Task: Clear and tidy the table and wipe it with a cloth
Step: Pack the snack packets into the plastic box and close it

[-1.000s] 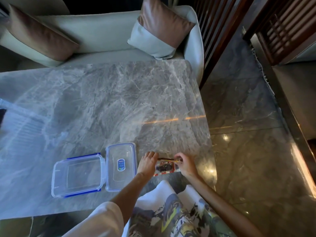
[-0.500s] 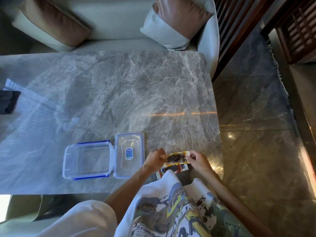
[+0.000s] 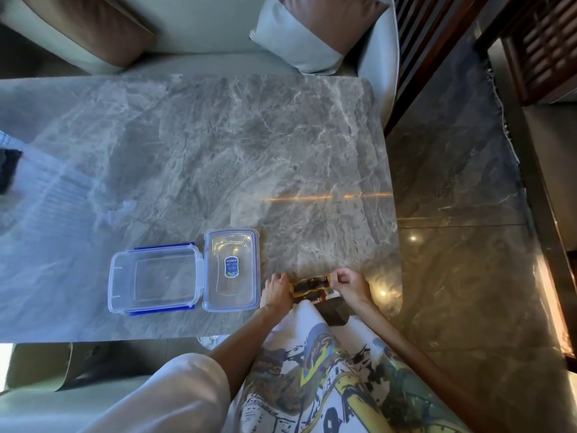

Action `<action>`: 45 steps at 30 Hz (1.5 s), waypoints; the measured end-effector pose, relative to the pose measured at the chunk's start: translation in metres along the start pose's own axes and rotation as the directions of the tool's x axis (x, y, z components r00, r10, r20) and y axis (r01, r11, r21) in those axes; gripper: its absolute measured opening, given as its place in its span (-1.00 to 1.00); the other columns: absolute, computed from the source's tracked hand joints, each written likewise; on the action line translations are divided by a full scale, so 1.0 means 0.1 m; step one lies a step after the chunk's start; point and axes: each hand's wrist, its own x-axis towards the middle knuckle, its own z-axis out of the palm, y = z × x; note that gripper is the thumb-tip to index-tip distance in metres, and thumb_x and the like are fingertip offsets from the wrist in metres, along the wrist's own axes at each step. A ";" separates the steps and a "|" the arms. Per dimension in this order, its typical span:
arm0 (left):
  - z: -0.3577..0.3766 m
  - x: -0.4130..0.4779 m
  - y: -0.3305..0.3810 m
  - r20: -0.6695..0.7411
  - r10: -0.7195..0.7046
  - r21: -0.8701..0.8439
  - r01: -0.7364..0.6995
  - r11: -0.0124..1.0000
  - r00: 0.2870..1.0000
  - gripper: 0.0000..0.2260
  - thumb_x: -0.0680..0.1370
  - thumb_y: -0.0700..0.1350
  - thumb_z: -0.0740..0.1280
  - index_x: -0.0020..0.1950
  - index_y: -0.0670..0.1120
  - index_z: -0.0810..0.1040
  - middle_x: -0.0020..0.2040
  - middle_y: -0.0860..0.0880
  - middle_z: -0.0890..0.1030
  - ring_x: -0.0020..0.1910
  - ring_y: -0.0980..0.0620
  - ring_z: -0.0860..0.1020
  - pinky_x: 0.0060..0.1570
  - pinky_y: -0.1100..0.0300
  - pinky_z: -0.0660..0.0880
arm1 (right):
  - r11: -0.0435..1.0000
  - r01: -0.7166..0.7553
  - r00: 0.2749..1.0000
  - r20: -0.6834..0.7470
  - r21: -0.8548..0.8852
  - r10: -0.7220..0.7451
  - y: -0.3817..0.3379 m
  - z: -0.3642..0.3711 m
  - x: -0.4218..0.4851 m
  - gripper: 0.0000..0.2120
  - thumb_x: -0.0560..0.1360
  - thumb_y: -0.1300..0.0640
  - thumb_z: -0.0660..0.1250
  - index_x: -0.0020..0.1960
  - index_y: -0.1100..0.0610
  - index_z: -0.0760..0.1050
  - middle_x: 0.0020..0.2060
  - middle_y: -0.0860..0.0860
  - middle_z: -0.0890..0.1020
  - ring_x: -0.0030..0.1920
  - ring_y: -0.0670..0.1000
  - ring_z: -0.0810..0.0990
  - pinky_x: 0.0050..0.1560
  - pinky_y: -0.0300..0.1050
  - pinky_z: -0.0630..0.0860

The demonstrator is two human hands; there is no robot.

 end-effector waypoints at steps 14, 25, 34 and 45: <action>-0.25 0.08 0.16 -0.115 0.118 -0.213 -0.140 0.967 0.986 -0.93 0.54 -0.19 0.31 -0.01 -0.06 0.45 -0.05 -0.12 0.64 -0.09 -0.19 0.58 -0.11 -0.04 0.53 | 0.949 0.261 0.961 -0.137 0.176 -0.239 0.03 -0.23 -0.01 -0.76 0.39 0.41 0.39 -0.13 0.10 0.46 -0.16 0.12 0.58 -0.10 0.02 0.56 0.03 -0.24 0.49; -0.11 0.15 0.07 -0.091 0.254 0.109 -0.244 0.964 0.963 -0.72 0.56 -0.28 0.23 0.25 -0.09 0.51 0.14 -0.09 0.52 0.23 -0.13 0.44 0.05 -0.03 0.52 | 0.911 0.327 0.942 0.014 -0.251 -0.335 0.10 -0.07 0.05 -0.86 0.48 0.30 0.34 -0.01 0.16 0.63 0.05 0.06 0.54 0.09 -0.03 0.50 0.18 -0.18 0.43; -0.03 0.03 -0.08 0.056 0.284 0.374 -0.284 0.883 0.957 -0.12 0.46 0.17 0.38 0.58 -0.02 -0.09 0.48 -0.22 0.13 0.39 -0.23 0.25 0.33 -0.06 0.37 | 0.931 0.249 0.968 0.045 -0.266 -0.247 0.08 0.04 -0.01 -0.53 0.45 0.45 0.29 0.28 0.10 0.48 0.21 0.09 0.41 0.07 0.03 0.55 0.16 -0.05 0.57; 0.10 0.05 -0.02 -0.085 0.275 0.454 -0.208 0.866 0.958 -0.37 0.41 0.07 0.45 0.36 -0.06 0.25 0.27 -0.11 0.40 0.18 -0.14 0.40 0.16 0.00 0.35 | 0.950 -0.113 0.976 -0.144 0.292 0.161 0.02 0.15 0.14 -0.72 0.46 0.49 0.28 0.12 0.30 0.59 0.05 0.17 0.65 0.05 0.08 0.60 0.10 -0.15 0.49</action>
